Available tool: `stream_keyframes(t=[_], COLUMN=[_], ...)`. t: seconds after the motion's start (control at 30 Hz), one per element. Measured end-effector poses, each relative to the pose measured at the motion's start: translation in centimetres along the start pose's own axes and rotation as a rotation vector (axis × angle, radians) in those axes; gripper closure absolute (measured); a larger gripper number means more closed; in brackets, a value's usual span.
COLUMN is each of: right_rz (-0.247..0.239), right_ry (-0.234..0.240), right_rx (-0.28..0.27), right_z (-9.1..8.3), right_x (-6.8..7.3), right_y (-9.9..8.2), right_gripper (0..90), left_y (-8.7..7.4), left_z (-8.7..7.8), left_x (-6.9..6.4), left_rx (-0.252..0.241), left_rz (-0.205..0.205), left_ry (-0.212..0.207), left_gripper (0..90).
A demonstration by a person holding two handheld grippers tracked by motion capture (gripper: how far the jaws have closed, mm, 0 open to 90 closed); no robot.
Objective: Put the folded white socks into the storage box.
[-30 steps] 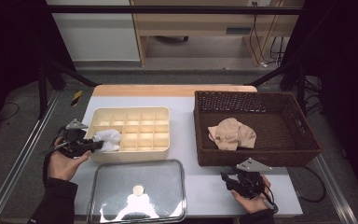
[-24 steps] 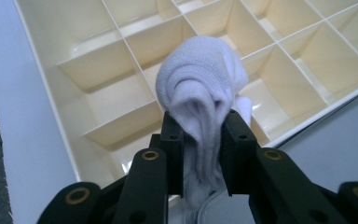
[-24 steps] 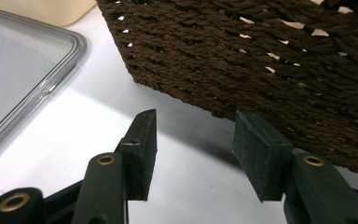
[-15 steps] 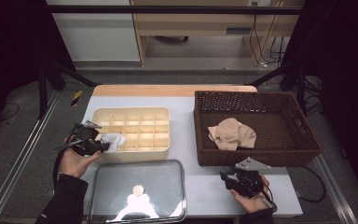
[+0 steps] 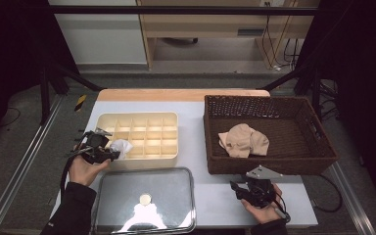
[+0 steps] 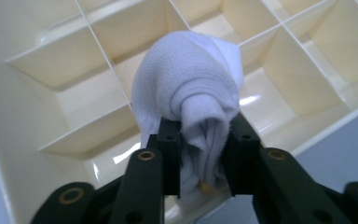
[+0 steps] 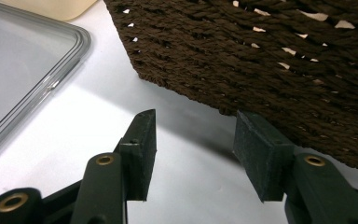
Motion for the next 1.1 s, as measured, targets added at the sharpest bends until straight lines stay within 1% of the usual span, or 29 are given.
stream_keyframes(t=[0.03, 0.07, 0.1, 0.17, 0.2, 0.23, 0.33, 0.37, 0.43, 0.5, 0.53, 0.57, 0.6, 0.67, 0.77, 0.87, 0.93, 1.0, 1.1], right_rz=[-0.003, -0.002, -0.004, -0.001, -0.005, -0.007, -0.007, -0.004, -0.006, -0.001, 0.0, -0.003, -0.005, -0.005, 0.003, -0.004, 0.001, -0.005, -0.004], right_ry=[-0.003, -0.002, -0.003, -0.002, -0.002, -0.003, -0.002, -0.001, 0.0, 0.004, 0.005, 0.002, -0.002, -0.003, -0.002, -0.002, -0.002, -0.001, -0.002], right_rx=[0.0, 0.001, 0.002, 0.006, 0.005, 0.004, 0.003, 0.004, 0.003, 0.001, 0.001, 0.002, 0.0, 0.002, 0.008, 0.009, 0.007, 0.004, 0.003], right_z=[0.0, 0.0, 0.0, 0.1, 0.1, 0.1, 0.1, 0.0, 0.0, 0.0, 0.0, 0.0, 0.0, 0.0, 0.1, 0.2, 0.1, 0.1, 0.1], right_x=[0.0, -0.1, -0.1, -0.1, -0.1, -0.1, -0.1, -0.1, -0.1, 0.0, 0.0, -0.1, -0.1, -0.1, -0.1, -0.1, -0.1, -0.1, -0.1], right_y=[0.0, 0.0, -0.1, -0.1, -0.1, -0.1, -0.1, -0.1, -0.1, 0.0, 0.0, 0.0, 0.0, 0.0, -0.1, -0.1, 0.0, 0.0, 0.1], right_gripper=[49.0, 48.9, 48.7, 48.4, 48.3, 48.3, 48.2, 48.2, 48.3, 48.2, 48.2, 48.2, 48.2, 48.2, 48.3, 48.3, 48.3, 48.3, 48.5], left_y=[0.0, 0.0, 0.0, 0.1, 0.2, 0.3, 0.4, 0.4, 0.3, 0.1, 0.1, 0.0, 0.0, 0.1, 0.2, 0.2, 0.2, 0.2, 0.2], left_z=[-0.1, -0.3, -0.4, -0.2, -0.1, 0.2, 0.8, 0.9, 0.9, 0.7, 0.6, 0.4, 0.3, 0.1, 0.5, 0.9, 1.0, 1.2, 1.6], left_x=[0.1, 0.3, 0.4, 0.6, 0.6, 0.6, 0.5, 0.5, 0.7, 0.8, 0.9, 0.9, 0.9, 0.7, 0.4, 0.2, 0.1, 0.1, 0.0], left_rx=[-0.022, -0.046, -0.06, -0.085, -0.091, -0.103, -0.115, -0.118, -0.127, -0.119, -0.113, -0.099, -0.092, -0.066, -0.03, -0.002, 0.013, 0.023, 0.043], left_rz=[-0.009, -0.005, -0.004, -0.018, -0.018, -0.018, -0.023, -0.031, -0.053, -0.055, -0.054, -0.044, -0.038, -0.016, -0.002, 0.014, 0.015, 0.017, 0.011], left_ry=[0.002, 0.019, 0.029, 0.034, 0.029, 0.022, 0.034, 0.036, 0.028, 0.011, 0.001, -0.006, -0.005, 0.003, 0.014, 0.017, 0.015, 0.011, 0.003], left_gripper=[62.1, 56.9, 52.5, 46.5, 45.7, 45.7, 48.3, 50.2, 57.8, 65.7, 67.4, 68.6, 69.4, 70.3, 70.9, 71.5, 71.9, 72.2, 72.5])
Point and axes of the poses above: each handheld gripper's, and its own axes: z roughly forward along the jaws, y roughly out of its top, x roughly to its left, the point moved 3 cm from there along z, roughly forward along the jaws, and after that the axes turned 1 degree about -z, right-handed, at the moved point
